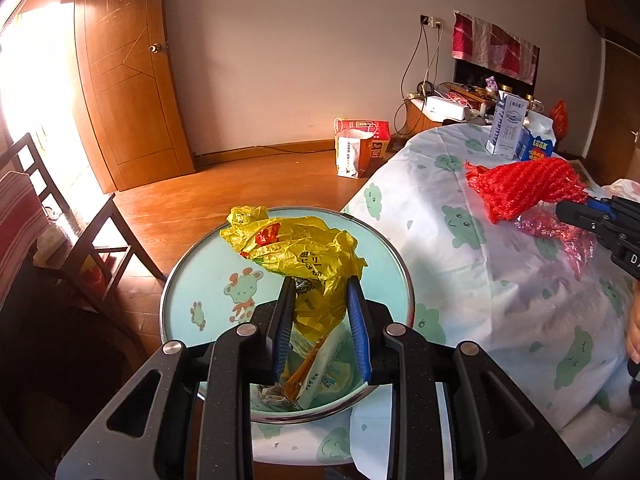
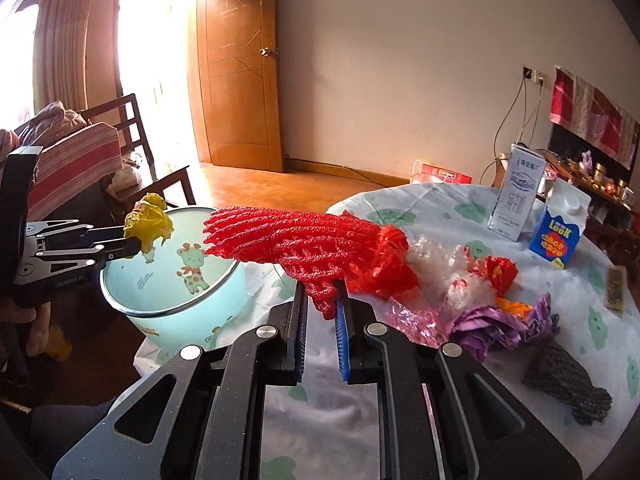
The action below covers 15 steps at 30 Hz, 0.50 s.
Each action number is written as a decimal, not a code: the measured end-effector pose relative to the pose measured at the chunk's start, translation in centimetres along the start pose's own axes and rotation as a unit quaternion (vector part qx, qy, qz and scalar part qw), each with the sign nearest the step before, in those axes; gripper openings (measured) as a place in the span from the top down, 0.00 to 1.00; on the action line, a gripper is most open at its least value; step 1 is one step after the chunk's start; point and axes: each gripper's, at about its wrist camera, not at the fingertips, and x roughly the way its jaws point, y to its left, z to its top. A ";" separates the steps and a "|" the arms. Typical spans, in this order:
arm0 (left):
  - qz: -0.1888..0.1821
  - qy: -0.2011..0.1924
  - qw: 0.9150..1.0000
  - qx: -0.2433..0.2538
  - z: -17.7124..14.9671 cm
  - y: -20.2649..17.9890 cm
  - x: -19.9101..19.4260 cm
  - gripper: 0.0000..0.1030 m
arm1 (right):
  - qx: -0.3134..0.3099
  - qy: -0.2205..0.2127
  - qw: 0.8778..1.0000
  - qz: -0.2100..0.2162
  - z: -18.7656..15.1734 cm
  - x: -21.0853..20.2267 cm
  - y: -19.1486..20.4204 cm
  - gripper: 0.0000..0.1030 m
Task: Collect trash
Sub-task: 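Carry the yellow bag and red mesh net over the teal bin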
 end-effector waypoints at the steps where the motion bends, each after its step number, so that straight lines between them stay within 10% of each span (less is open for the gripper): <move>1: 0.002 0.000 1.000 -0.001 0.0 0.2 0.1 0.75 | -0.002 0.000 1.000 0.001 0.1 0.2 0.2 0.87; 15: 0.023 0.006 1.000 -0.018 0.3 2.6 0.9 0.75 | -0.026 0.015 0.999 0.010 2.7 4.4 1.7 0.87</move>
